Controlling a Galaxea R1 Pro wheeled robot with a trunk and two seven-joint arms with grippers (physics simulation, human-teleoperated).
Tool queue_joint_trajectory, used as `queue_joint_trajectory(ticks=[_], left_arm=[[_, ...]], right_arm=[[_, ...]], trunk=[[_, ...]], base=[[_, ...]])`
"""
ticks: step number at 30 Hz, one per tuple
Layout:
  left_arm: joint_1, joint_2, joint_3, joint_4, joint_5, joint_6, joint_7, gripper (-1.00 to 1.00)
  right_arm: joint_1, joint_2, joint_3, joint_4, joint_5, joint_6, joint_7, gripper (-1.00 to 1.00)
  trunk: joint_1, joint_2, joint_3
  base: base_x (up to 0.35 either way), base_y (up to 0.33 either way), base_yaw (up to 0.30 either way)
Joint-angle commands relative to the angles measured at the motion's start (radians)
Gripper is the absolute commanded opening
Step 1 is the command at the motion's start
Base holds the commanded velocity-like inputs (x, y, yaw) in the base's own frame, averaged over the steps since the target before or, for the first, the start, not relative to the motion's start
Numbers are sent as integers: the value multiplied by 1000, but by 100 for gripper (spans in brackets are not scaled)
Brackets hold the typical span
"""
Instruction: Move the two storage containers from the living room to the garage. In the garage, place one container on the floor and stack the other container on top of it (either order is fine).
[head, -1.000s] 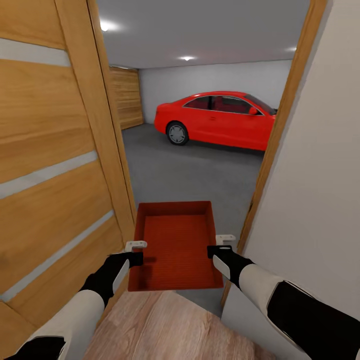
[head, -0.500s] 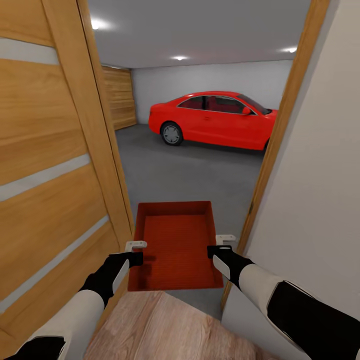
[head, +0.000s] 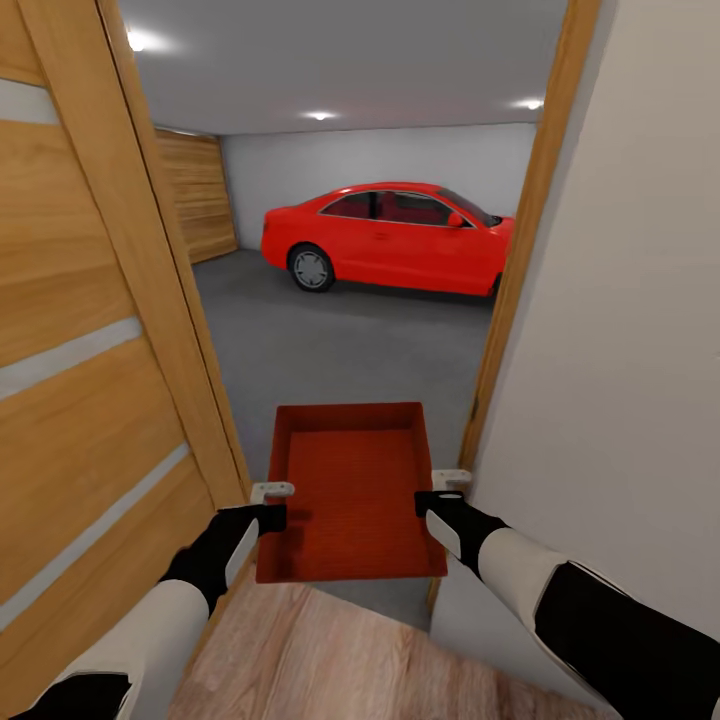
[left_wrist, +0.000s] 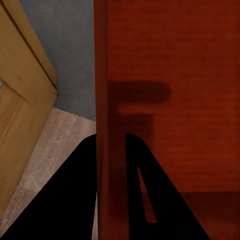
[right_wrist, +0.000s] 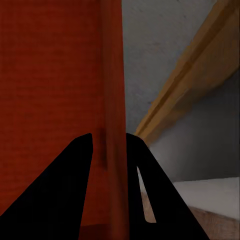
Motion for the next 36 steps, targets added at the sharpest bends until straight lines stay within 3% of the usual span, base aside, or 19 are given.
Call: queue_joint_trajectory(ticks=[1, 23, 36], left_arm=[[0, 1, -11, 5, 27, 4, 9, -100], [0, 1, -11, 5, 27, 3, 12, -100], [0, 1, -13, 5, 27, 2, 9, -100]], right_arm=[[-2, -8, 0, -6, 7, -37, -4, -100], [-2, -8, 0, -6, 7, -37, -4, -100], [-2, -7, 0, -6, 7, -36, -3, -100]], trunk=[[1, -2, -2], [1, -2, -2], [1, -2, -2]], base=[[0, 311, -52], [0, 168, -6], [0, 19, -210]])
